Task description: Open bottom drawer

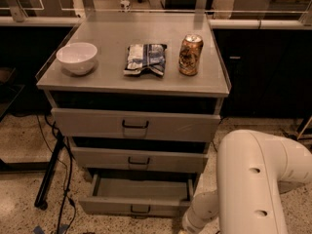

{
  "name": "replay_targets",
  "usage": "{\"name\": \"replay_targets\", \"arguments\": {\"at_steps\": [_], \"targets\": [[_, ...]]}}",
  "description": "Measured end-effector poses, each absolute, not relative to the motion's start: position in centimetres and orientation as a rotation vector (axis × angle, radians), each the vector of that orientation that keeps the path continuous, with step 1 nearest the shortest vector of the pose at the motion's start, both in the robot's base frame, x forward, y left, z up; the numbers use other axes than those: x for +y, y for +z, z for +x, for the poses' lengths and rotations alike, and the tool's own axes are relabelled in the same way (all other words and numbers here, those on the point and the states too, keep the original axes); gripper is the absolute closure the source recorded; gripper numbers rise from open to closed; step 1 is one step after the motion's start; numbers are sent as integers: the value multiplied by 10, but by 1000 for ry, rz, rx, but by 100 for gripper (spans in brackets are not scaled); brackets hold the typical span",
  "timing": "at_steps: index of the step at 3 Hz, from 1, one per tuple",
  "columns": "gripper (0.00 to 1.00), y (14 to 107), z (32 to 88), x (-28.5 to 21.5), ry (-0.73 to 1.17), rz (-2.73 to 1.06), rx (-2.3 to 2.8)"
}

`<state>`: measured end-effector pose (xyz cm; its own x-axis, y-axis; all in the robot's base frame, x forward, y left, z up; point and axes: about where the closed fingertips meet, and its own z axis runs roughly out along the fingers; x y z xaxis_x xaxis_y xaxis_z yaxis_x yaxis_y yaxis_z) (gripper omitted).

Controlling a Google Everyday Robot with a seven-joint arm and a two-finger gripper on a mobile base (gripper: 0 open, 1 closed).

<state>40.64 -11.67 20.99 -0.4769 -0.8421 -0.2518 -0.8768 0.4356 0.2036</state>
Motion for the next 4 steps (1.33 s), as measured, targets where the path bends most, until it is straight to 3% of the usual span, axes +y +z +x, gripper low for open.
{"name": "replay_targets", "arguments": {"at_steps": [1, 4], "targets": [[0, 210, 392, -119, 483, -1551, 2577], [0, 226, 439, -90, 443, -1583, 2483]]}}
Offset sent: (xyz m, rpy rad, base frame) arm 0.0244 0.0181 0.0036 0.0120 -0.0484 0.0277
